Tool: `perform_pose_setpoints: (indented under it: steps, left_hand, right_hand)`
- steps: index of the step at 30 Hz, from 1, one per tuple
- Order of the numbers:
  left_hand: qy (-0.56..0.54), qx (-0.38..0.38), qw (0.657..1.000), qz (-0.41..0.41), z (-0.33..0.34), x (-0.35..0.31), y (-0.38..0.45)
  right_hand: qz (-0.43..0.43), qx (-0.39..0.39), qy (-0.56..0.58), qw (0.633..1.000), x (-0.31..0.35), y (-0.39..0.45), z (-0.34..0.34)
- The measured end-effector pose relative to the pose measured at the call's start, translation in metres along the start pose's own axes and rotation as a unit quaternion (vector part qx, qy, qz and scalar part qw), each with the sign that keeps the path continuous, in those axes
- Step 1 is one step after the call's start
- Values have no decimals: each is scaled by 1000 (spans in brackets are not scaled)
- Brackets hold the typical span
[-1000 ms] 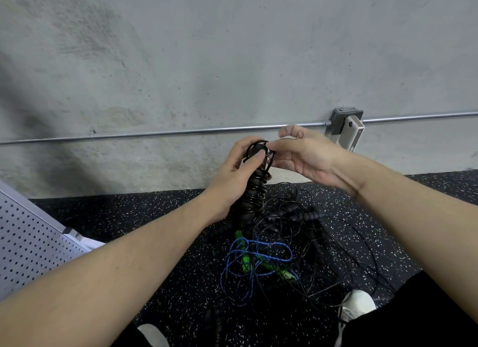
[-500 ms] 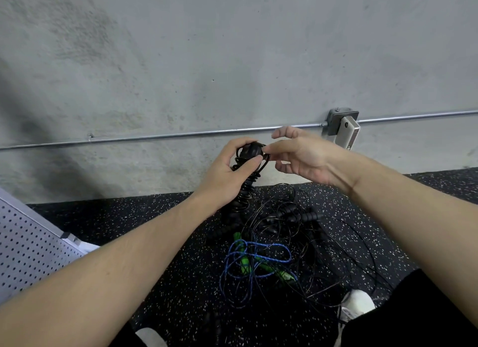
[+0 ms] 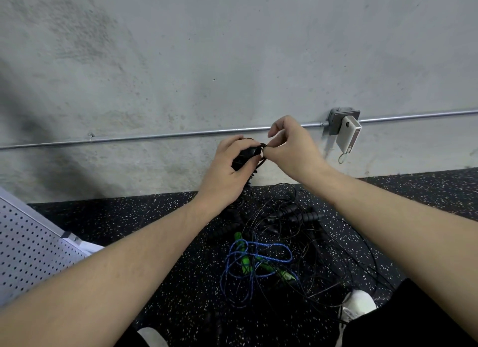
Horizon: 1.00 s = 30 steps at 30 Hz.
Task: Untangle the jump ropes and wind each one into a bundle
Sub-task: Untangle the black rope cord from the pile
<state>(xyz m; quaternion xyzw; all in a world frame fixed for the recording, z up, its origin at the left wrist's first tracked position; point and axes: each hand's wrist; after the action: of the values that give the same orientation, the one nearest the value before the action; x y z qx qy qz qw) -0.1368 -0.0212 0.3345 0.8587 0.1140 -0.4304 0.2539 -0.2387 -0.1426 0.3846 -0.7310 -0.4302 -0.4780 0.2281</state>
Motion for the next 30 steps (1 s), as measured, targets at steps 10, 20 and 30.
perform_pose_setpoints:
  steps: [10, 20, 30]
  left_hand:
    - [61, -17, 998, -15, -6, 6, 3]
    - [61, -32, 997, -19, -11, 8, 3]
    - [-102, -1, 994, -46, -23, -14, -4]
  right_hand:
    - [32, -51, 67, 996, 3, 0, 10]
    - [53, -76, 248, 964, 1, -7, 28]
    - [56, 53, 469, 880, 7, -8, 20]
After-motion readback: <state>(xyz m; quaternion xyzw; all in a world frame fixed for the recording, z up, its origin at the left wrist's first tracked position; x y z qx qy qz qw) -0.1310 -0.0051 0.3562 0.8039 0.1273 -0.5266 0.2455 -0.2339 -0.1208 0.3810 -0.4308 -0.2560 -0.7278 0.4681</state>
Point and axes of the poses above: each hand's wrist, its own y-axis towards the middle knuckle, its own z-axis out of the palm, x = y × z, and after that the axes turned 13 degrees about x, right-handed
